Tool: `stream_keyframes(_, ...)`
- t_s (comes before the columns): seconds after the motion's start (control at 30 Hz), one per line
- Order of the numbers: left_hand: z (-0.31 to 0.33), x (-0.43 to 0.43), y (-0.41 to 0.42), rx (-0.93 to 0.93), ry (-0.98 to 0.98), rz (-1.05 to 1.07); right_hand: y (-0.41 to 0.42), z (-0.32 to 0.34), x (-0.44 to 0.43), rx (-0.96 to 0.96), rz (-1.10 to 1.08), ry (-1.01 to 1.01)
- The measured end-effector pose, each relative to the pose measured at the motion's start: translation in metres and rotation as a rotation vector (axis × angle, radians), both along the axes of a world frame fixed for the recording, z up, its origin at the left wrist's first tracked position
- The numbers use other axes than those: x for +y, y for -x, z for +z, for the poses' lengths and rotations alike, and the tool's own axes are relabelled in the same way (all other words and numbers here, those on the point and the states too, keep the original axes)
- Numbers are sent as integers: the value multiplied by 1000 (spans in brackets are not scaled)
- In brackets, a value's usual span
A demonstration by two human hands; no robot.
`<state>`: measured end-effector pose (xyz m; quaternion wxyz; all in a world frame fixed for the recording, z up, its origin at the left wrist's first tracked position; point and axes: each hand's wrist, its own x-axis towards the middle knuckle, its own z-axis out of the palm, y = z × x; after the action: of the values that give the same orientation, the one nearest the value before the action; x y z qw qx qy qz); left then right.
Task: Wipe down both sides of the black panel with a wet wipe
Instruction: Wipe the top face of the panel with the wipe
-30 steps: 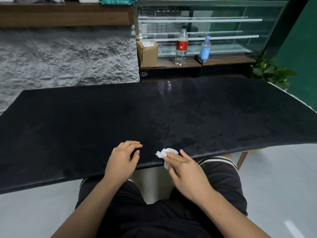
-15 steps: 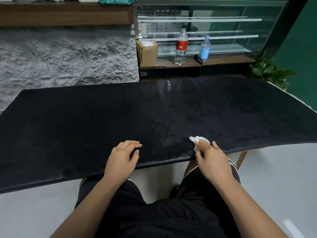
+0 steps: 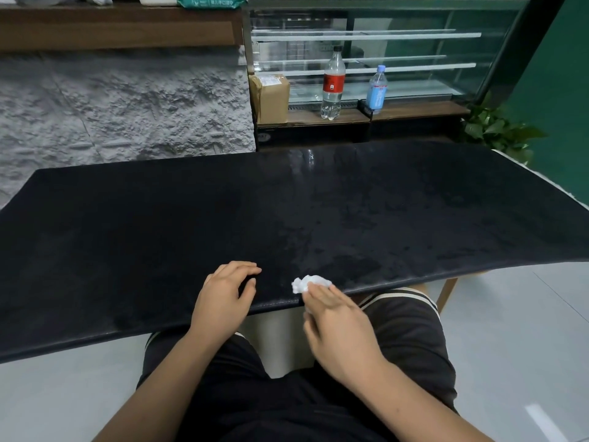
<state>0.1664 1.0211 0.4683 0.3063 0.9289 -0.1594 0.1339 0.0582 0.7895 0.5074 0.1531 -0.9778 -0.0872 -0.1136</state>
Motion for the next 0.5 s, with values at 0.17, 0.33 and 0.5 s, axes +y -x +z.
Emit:
stream_keyframes(0.17,1,-1,0,-2,3,13,-1,2,-5,76,87,3)
stream_keyframes(0.33,0,0,0,8,-8,7,-14,8,-34,122,21,-32)
stream_keyframes(0.5,-1,0,-1,8,-8,4,-19,17,-60,194,-147,24)
